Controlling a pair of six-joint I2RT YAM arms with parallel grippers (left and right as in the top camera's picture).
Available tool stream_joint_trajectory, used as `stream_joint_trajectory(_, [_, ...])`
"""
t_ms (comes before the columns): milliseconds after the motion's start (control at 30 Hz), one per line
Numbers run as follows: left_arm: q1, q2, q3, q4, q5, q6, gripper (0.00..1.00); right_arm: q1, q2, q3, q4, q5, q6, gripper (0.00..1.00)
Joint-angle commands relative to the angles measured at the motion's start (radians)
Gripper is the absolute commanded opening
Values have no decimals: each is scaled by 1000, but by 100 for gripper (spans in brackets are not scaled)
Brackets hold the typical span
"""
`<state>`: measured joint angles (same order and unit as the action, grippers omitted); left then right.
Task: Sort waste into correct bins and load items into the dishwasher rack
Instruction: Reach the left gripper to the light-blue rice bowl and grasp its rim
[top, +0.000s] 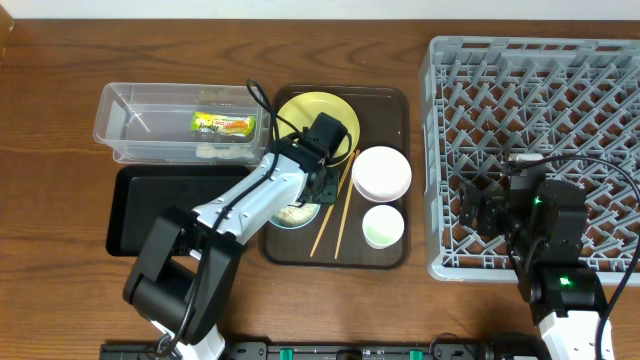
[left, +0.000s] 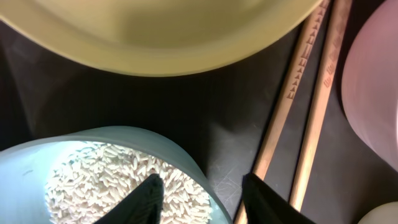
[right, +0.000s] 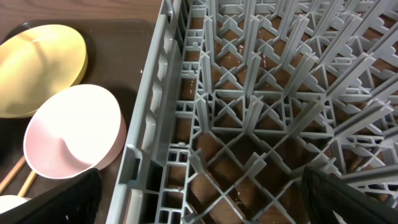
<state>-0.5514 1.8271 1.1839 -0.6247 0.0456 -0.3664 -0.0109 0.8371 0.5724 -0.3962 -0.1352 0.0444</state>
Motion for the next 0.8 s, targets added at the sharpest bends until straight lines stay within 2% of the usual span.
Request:
stream_joint_trajectory(0, [-15, 17, -11, 2, -2, 3, 41, -3, 0, 21, -1, -5, 11, 99])
stream_joint_trajectory(200, [-49, 44, -11, 5, -2, 2, 40, -3, 0, 21, -1, -5, 11, 99])
stream_joint_trajectory(367, [-61, 46, -11, 11, -6, 3, 35, -3, 0, 21, -1, -5, 11, 99])
stream_joint_trajectory(600, [-61, 46, -11, 3, -6, 3, 19, -3, 0, 21, -1, -5, 11, 99])
stream_joint_trajectory(700, [-61, 45, -11, 3, -6, 3, 7, -3, 0, 21, -1, -5, 11, 99])
stream_joint_trajectory(767, [-61, 40, -11, -1, -6, 3, 6, -3, 0, 21, -1, -5, 11, 99])
